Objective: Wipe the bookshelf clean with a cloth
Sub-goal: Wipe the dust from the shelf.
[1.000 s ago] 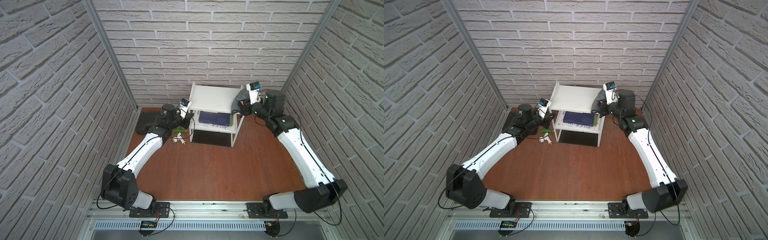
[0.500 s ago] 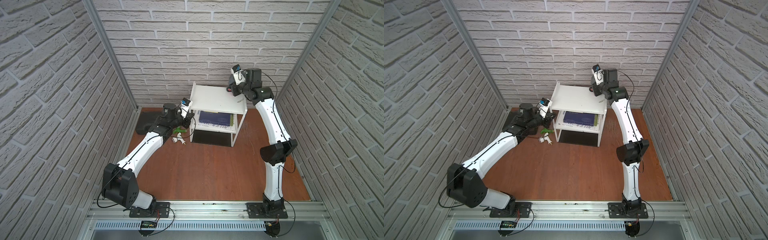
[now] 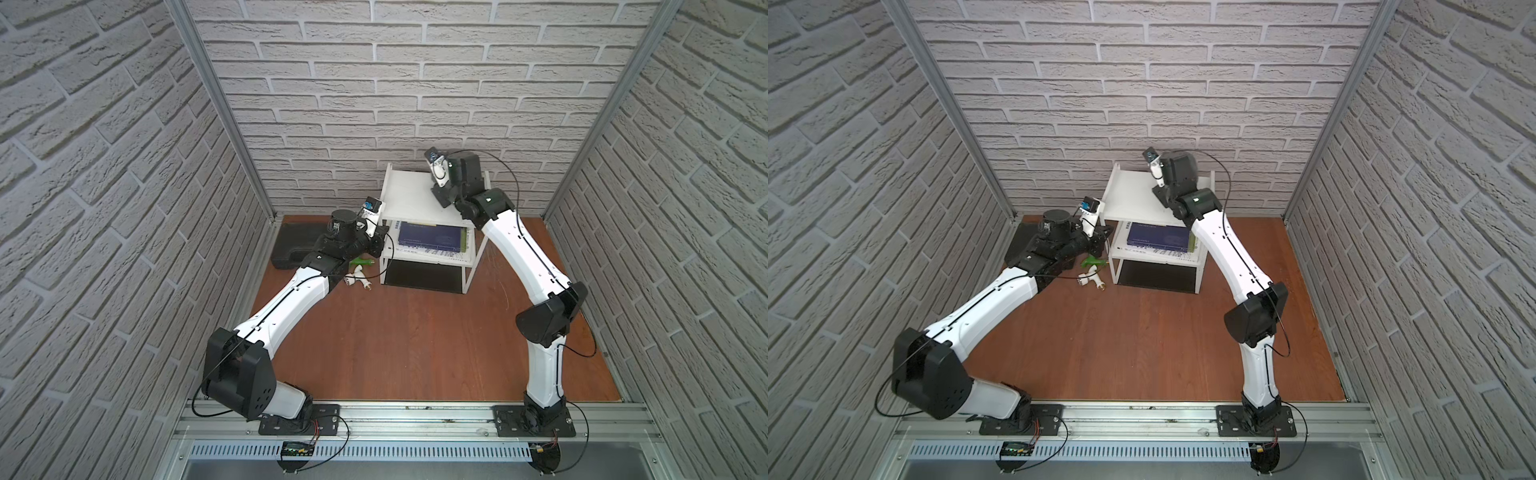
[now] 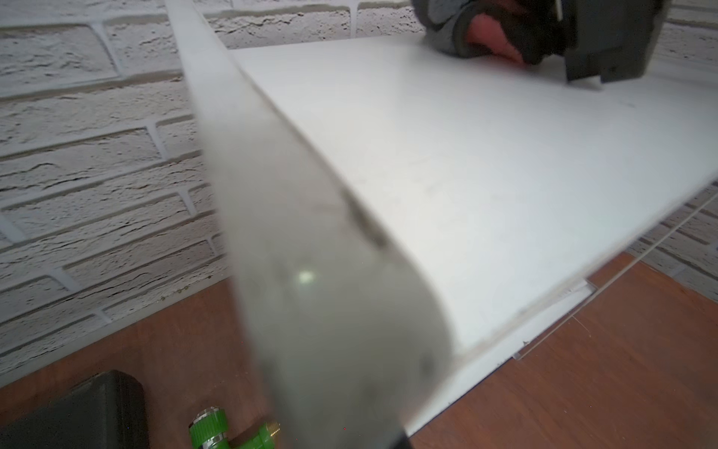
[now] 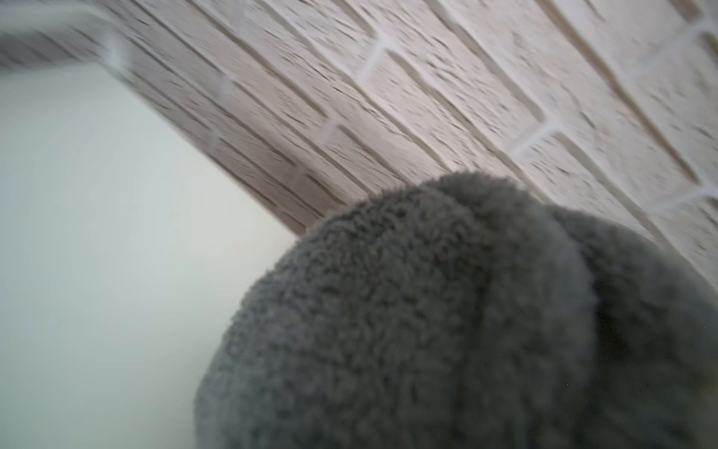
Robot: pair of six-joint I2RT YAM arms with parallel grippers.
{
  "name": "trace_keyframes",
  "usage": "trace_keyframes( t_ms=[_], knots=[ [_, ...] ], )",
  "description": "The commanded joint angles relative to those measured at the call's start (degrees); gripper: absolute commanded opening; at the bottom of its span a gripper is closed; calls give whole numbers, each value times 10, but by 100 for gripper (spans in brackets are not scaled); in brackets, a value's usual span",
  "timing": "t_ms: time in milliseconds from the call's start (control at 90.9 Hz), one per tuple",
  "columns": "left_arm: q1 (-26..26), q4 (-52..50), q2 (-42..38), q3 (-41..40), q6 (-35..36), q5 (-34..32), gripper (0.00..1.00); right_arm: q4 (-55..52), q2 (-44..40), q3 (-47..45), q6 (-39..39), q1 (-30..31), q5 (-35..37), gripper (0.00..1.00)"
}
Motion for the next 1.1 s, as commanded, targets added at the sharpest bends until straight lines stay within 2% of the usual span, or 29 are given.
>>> trace_keyframes(
  t_ms=[0, 55, 110, 198, 286, 506, 627, 770, 836, 891, 946, 1089],
  knots=[
    [-6, -52, 1, -17, -53, -19, 0, -103, 3, -55, -44, -29, 59, 2],
    [-7, -52, 0, -17, -56, -18, 0, -133, 3, -49, -62, -23, 8, 3],
    [-7, -52, -3, -17, -59, -20, 0, -184, 0, -46, -114, -16, -48, 3],
    [-12, -53, -7, -17, -70, -28, 0, -260, -16, -52, -167, -12, -102, 3],
    [-16, -54, -7, -16, -83, -41, 0, -275, -91, -112, -197, -12, -140, 3],
    [-17, -60, -6, -10, -100, -66, 0, -262, -251, -245, -212, -12, -228, 3],
    [-20, -61, -8, -9, -102, -66, 0, -236, -269, -283, -180, 13, -313, 3],
    [-26, -57, -8, -9, -104, -61, 0, -117, -193, -254, -146, 120, -241, 3],
    [-28, -51, -5, -11, -107, -50, 0, -53, -154, -212, -105, 149, -238, 3],
    [-29, -42, -6, -14, -112, -41, 0, -26, -131, -175, -38, 152, -232, 3],
    [-29, -35, -8, -19, -115, -36, 0, -21, -125, -157, -25, 145, -188, 3],
    [-26, -34, -18, -26, -113, -47, 0, -44, -182, -210, -42, 104, 9, 3]
  ],
)
